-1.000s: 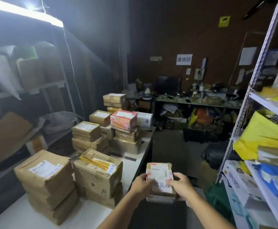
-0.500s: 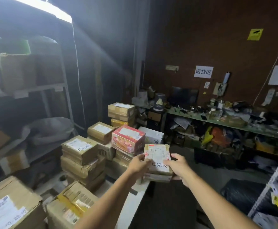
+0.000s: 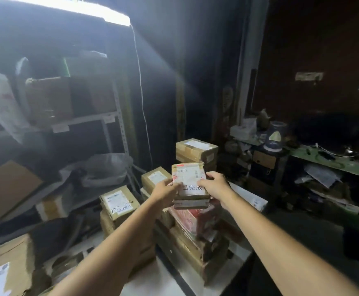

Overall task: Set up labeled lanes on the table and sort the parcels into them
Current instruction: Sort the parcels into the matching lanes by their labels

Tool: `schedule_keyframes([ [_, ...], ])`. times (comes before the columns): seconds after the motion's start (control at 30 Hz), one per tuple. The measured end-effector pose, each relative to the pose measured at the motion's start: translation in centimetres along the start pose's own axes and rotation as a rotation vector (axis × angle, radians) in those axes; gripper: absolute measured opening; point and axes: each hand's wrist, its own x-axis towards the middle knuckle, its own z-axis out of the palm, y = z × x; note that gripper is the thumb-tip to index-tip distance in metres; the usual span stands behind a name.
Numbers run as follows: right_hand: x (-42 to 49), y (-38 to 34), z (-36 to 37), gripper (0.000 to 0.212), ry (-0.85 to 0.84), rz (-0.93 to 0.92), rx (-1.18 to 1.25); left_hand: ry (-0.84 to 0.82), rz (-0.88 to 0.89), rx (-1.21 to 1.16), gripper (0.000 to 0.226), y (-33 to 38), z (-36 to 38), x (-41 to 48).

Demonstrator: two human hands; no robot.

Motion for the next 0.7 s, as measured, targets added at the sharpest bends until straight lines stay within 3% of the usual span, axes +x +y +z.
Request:
schedule_keyframes([
  [0.17, 7.0, -2.6, 3.0, 0.055, -0.190, -0.063, -0.043, 0.195, 0.021, 0.011, 0.017, 1.7, -2.6, 3.0],
  [0.3, 12.2, -3.9, 6.0, 0.055, -0.280, -0.092, -0.063, 0.276, -0.002, 0.007, 0.031, 1.5, -5.0, 6.7],
  [0.43, 17.1, -4.1, 8.7, 0.054, -0.319, -0.131, -0.096, 0.331, -0.011, -0.026, 0.029, 0.8, -6.9, 11.1],
  [0.7, 26.2, -3.9, 12.3, 0.053, -0.435, -0.111, -0.167, 0.416, -0.120, -0.105, 0.045, -0.2, -7.6, 18.0],
])
